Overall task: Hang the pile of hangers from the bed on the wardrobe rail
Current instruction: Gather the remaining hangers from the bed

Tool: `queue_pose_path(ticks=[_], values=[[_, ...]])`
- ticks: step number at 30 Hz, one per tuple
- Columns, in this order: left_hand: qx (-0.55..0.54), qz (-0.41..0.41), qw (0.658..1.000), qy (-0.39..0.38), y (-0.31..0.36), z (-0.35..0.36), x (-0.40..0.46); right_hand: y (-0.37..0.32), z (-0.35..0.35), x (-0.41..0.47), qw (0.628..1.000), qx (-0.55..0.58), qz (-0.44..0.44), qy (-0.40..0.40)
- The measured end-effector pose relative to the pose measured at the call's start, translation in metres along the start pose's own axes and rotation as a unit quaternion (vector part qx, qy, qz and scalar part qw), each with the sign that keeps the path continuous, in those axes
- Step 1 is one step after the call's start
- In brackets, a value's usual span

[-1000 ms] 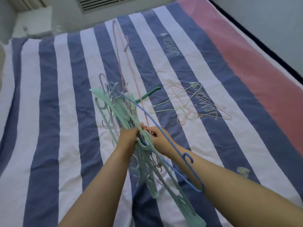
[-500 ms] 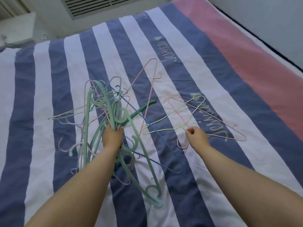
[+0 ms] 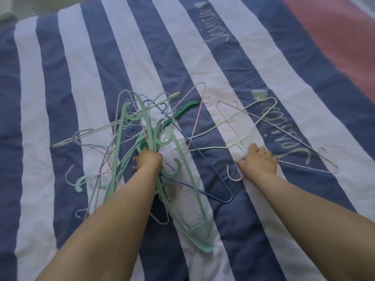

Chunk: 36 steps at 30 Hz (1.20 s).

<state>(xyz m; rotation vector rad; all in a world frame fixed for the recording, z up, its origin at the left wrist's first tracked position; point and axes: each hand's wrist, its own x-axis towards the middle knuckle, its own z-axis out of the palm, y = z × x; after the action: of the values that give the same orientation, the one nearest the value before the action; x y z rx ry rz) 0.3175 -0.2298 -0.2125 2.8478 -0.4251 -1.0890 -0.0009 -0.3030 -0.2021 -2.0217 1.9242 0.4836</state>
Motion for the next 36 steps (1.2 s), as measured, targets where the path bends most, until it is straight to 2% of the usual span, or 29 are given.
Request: queue_pose_path(ticks=[4, 7, 11, 16, 20, 26, 29, 34, 36], values=[[0.012, -0.001, 1.000, -0.004, -0.025, 0.003, -0.006, 0.006, 0.010, -0.006, 0.995, 0.093, -0.028, -0.033], [0.009, 0.003, 1.000, 0.028, -0.043, -0.006, -0.014, 0.004, 0.018, -0.018, 0.994, 0.108, -0.036, 0.001], [-0.013, 0.028, 0.998, 0.048, -0.068, -0.013, -0.022, -0.007, 0.025, -0.036, 0.985, 0.168, 0.014, 0.025], [-0.027, 0.060, 0.998, -0.009, -0.079, -0.004, -0.042, -0.013, 0.024, -0.056, 0.970, 0.238, 0.056, 0.005], [-0.111, 0.117, 0.983, -0.084, -0.090, 0.014, -0.071, -0.001, 0.017, -0.077, 0.963, 0.262, 0.067, -0.008], [-0.161, 0.101, 0.972, -0.141, -0.101, 0.008, -0.115, 0.028, -0.001, -0.126, 0.936, 0.346, 0.062, -0.032], [-0.161, 0.112, 0.967, -0.161, -0.103, -0.011, -0.157, 0.036, -0.023, -0.159, 0.909, 0.412, 0.060, -0.039], [-0.200, 0.127, 0.948, -0.210, -0.123, -0.052, -0.239, 0.044, -0.076, -0.233, 0.802, 0.581, 0.111, -0.083], [-0.230, 0.134, 0.933, -0.242, -0.130, -0.069, -0.271, 0.044, -0.104, -0.268, 0.776, 0.618, 0.107, -0.070]])
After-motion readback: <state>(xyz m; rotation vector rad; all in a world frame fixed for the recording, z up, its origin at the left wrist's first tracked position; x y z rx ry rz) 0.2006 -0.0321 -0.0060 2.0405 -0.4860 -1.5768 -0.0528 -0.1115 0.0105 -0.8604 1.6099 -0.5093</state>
